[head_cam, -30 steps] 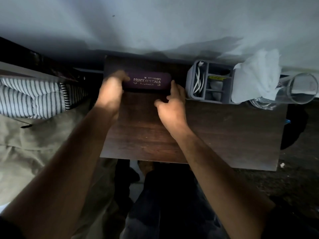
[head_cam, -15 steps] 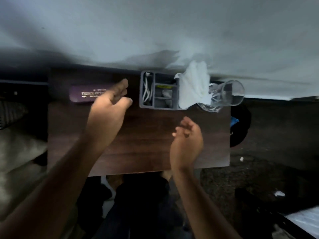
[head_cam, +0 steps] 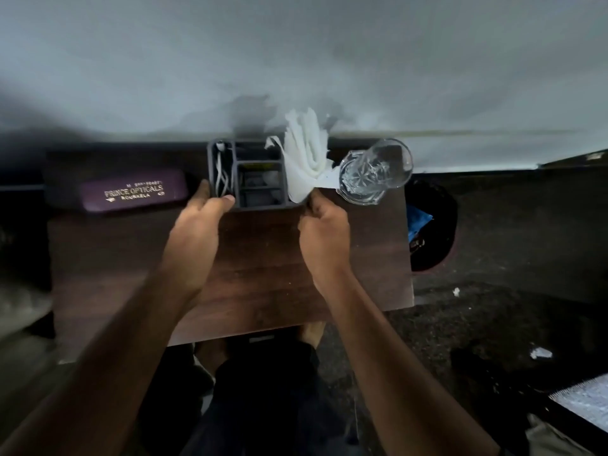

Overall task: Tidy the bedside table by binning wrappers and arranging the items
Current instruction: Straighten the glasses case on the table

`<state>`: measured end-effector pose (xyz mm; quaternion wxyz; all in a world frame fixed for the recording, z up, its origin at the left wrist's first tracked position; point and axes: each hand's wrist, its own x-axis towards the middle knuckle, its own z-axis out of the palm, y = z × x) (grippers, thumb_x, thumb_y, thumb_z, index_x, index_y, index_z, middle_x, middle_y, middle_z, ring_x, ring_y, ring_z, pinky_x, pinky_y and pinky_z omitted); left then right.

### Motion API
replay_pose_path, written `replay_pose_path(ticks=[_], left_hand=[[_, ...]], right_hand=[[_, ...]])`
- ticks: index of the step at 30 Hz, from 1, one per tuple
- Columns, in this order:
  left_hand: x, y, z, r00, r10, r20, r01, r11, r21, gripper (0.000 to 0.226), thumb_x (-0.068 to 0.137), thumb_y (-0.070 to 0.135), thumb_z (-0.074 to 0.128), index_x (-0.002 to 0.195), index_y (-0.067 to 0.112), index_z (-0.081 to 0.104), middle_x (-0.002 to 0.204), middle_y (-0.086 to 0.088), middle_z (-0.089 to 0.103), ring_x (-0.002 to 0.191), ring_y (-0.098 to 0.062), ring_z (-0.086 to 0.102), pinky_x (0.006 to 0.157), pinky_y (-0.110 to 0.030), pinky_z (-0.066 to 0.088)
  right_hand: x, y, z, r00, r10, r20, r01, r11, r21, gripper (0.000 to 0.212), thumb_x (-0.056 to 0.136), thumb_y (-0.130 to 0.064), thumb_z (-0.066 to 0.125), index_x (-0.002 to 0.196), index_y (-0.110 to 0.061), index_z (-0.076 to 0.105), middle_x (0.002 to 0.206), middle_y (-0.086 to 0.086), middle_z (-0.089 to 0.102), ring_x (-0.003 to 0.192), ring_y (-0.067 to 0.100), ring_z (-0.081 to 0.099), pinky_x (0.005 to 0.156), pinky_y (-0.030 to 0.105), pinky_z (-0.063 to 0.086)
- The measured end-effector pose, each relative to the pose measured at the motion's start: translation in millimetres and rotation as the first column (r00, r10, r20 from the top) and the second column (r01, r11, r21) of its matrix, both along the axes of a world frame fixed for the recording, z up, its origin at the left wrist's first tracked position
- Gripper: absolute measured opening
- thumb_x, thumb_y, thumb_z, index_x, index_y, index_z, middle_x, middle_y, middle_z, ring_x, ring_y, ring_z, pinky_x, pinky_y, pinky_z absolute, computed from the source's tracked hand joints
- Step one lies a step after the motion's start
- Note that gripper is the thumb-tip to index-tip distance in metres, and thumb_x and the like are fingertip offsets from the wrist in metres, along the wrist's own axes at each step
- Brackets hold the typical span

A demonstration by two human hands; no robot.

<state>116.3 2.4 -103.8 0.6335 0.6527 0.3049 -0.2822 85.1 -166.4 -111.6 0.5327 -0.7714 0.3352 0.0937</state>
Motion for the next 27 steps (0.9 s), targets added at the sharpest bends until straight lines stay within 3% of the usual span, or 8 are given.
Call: replay_pose_path(ticks=[3,8,13,16,18,20,23,27], left_hand=[[-1.9,-1.4,1.3,0.998,0.052,0.023,-0.053,0.998,0.016,0.088,0.060,0.053,0.068,0.144,0.035,0.049,0.154,-0.002,0.046,0.145,-0.026,0.038,0.124,-0.048,0.021],[-2.3,1.2,4.8,0.993,0.067,0.092,-0.067,0.998,-0.010,0.096,0.061,0.048,0.065,0.150,0.020,0.042,0.153,0.000,0.050,0.140,-0.026,0.044,0.124,-0.046,0.021],[-4.7,19.2,2.7,0.981,0.162,0.111,-0.165,0.986,0.022,0.072,0.081,0.033,0.058,0.139,-0.002,0.035,0.150,-0.029,0.034,0.139,-0.049,0.023,0.117,-0.062,0.018],[-11.4,44.6,-1.7,0.978,0.196,0.074,-0.205,0.968,0.144,0.058,0.085,0.031,0.057,0.126,-0.006,0.040,0.107,-0.042,0.047,0.121,-0.060,0.037,0.105,-0.071,0.025],[-15.7,61.2,-0.3,0.973,0.208,0.104,-0.226,0.948,0.224,0.057,0.083,0.036,0.058,0.126,-0.002,0.052,0.095,-0.029,0.057,0.105,-0.051,0.053,0.099,-0.059,0.041],[-18.0,78.4,-2.0,0.978,0.140,0.154,-0.183,0.931,0.315,0.051,0.079,0.037,0.060,0.124,0.013,0.064,0.095,0.000,0.068,0.092,-0.018,0.063,0.087,-0.028,0.048],[-19.5,97.7,-10.2,0.976,0.099,0.195,-0.168,0.912,0.375,0.056,0.087,0.025,0.064,0.141,0.024,0.054,0.110,0.005,0.066,0.099,-0.010,0.058,0.086,-0.018,0.042],[-11.6,119.6,-18.0,0.970,0.117,0.214,-0.196,0.897,0.397,0.060,0.096,0.009,0.059,0.152,0.010,0.038,0.120,0.007,0.053,0.109,-0.006,0.048,0.070,0.008,0.032]], right_hand=[[-1.2,-1.5,2.6,1.000,0.007,0.009,-0.007,1.000,-0.008,0.065,0.072,0.000,0.041,0.119,-0.039,0.063,0.071,-0.014,0.066,0.056,0.007,0.054,0.058,0.031,0.047],[-9.2,-26.5,-1.7,0.956,-0.288,0.056,0.293,0.950,-0.111,0.039,0.092,0.000,0.058,0.128,-0.013,0.068,0.102,0.002,0.078,0.092,0.022,0.075,0.088,0.042,0.062],[-21.2,-28.3,-6.4,0.950,-0.304,-0.065,0.299,0.951,-0.084,0.027,0.086,-0.003,0.061,0.076,-0.022,0.076,0.068,0.003,0.074,0.061,0.020,0.072,0.065,0.045,0.064],[-36.2,11.9,-5.5,0.970,-0.069,-0.231,0.107,0.982,0.158,0.030,0.084,-0.006,0.056,0.070,-0.021,0.077,0.057,0.006,0.067,0.045,0.018,0.061,0.045,0.028,0.054],[-40.2,41.2,-5.5,0.948,0.161,-0.274,-0.055,0.933,0.357,0.030,0.090,-0.003,0.055,0.108,-0.016,0.075,0.061,0.005,0.065,0.044,0.012,0.055,0.037,0.019,0.043],[-38.1,70.0,-9.7,0.906,0.375,-0.195,-0.280,0.879,0.386,0.049,0.092,-0.003,0.054,0.139,-0.016,0.057,0.066,0.001,0.066,0.048,0.010,0.055,0.038,0.014,0.040],[-16.3,108.6,-13.8,0.859,0.489,-0.153,-0.418,0.841,0.342,0.063,0.094,-0.008,0.053,0.154,-0.021,0.036,0.074,0.007,0.072,0.049,0.006,0.057,0.045,0.014,0.044],[23.2,143.4,-25.8,0.868,0.436,-0.237,-0.375,0.889,0.263,0.086,0.093,-0.001,0.050,0.160,-0.033,0.006,0.095,0.026,0.062,0.074,0.029,0.054,0.069,0.042,0.047]])
